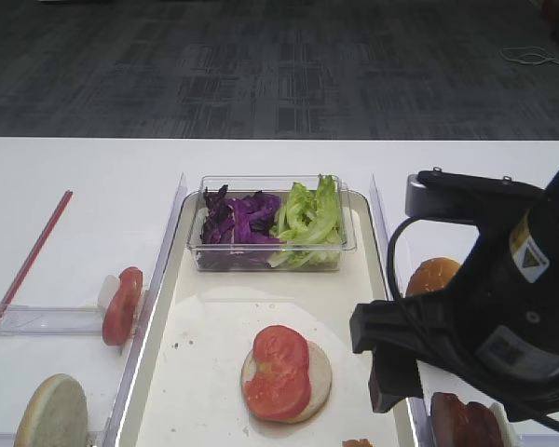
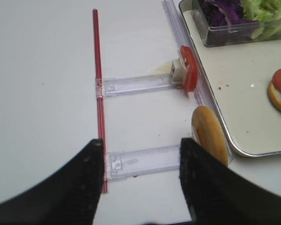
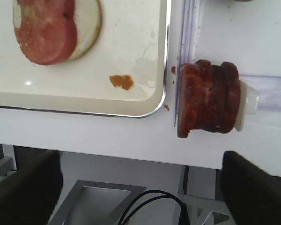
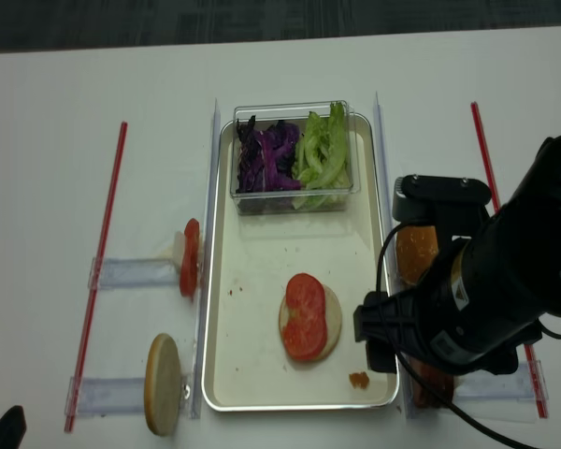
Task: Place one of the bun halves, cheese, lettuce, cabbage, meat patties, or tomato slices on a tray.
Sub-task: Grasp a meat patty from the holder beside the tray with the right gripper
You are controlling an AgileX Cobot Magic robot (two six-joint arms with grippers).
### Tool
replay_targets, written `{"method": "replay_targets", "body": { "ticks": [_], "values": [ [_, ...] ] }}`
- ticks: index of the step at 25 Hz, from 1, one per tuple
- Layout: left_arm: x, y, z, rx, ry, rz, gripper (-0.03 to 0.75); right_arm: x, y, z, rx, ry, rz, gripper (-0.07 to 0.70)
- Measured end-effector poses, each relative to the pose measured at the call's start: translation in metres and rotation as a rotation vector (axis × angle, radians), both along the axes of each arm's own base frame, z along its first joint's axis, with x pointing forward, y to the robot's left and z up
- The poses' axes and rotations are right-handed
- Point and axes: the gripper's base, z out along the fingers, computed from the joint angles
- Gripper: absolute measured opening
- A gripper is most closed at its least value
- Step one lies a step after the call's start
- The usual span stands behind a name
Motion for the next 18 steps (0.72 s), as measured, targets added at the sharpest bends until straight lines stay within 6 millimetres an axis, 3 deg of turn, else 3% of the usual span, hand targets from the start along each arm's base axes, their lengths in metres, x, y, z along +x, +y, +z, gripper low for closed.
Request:
{"method": "replay_targets", "body": {
  "ticks": [18],
  "values": [
    [0.0,0.0,0.0,0.0,0.0,0.0,0.35,0.0039,-0.0015,0.0001,-0.015,-0.04,-0.018,0.68]
  ]
}}
